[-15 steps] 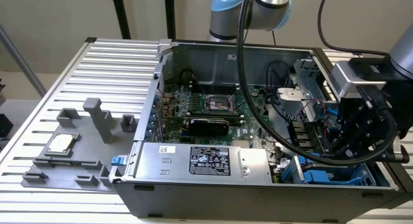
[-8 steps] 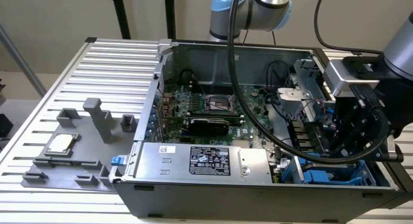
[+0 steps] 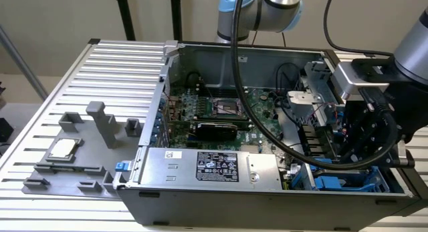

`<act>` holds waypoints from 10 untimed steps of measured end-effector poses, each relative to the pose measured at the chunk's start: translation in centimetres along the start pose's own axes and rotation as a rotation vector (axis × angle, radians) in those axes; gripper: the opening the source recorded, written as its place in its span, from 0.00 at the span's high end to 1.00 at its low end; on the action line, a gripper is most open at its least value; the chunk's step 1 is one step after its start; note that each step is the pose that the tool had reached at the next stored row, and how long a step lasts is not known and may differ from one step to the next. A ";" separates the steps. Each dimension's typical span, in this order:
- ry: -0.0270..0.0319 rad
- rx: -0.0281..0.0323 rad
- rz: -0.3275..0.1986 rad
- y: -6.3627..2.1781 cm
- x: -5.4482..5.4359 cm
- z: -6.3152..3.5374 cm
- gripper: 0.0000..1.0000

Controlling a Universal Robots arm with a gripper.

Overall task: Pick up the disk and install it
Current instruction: 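Insert the first disk wire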

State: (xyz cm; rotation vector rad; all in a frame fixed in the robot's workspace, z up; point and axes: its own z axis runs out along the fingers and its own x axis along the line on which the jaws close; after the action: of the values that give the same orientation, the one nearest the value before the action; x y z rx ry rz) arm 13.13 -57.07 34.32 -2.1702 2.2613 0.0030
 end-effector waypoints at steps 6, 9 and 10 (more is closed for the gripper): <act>0.0000 0.0000 0.000 0.00 0.0 0.00 0.00; 0.0000 0.0000 0.000 0.00 0.0 0.00 0.00; 0.0001 -0.0003 0.000 0.00 0.0 -0.07 0.00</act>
State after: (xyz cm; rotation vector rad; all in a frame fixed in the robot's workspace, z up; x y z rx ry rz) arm 13.13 -57.07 34.39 -2.1704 2.2616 0.0033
